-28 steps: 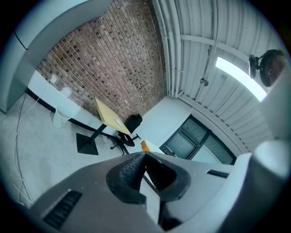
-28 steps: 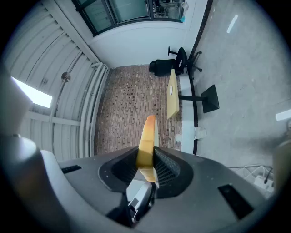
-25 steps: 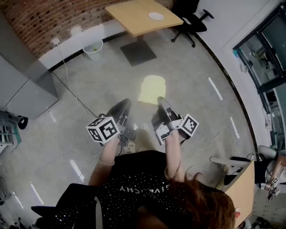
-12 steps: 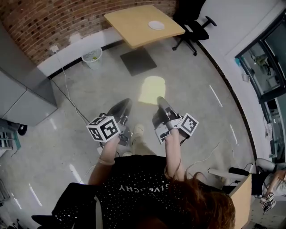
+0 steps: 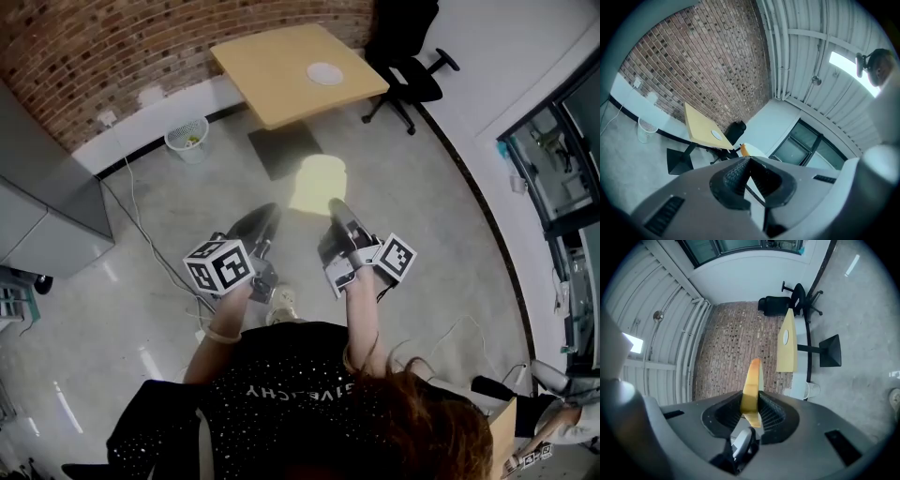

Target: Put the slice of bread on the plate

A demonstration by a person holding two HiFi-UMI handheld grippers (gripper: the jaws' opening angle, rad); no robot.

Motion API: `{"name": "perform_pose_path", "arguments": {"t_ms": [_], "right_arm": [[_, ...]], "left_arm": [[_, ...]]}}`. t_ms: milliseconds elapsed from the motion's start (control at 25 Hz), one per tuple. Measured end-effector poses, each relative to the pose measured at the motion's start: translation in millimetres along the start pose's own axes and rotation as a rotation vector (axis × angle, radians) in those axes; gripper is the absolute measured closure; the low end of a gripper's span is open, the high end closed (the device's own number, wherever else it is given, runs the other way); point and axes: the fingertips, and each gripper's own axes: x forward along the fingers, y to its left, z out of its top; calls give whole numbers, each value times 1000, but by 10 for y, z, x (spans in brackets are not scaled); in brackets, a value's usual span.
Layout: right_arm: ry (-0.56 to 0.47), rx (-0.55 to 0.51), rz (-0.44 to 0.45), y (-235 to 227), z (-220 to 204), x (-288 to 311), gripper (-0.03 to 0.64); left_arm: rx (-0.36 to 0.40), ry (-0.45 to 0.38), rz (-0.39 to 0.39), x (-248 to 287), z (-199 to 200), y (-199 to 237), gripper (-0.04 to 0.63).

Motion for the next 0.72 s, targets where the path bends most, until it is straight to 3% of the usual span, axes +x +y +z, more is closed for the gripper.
{"name": "perform_pose_path", "arguments": {"t_ms": [720], "right_arm": [[52, 10, 46, -144, 699, 720, 518]], "left_arm": [[7, -48, 34, 791, 374, 307, 584]]}}
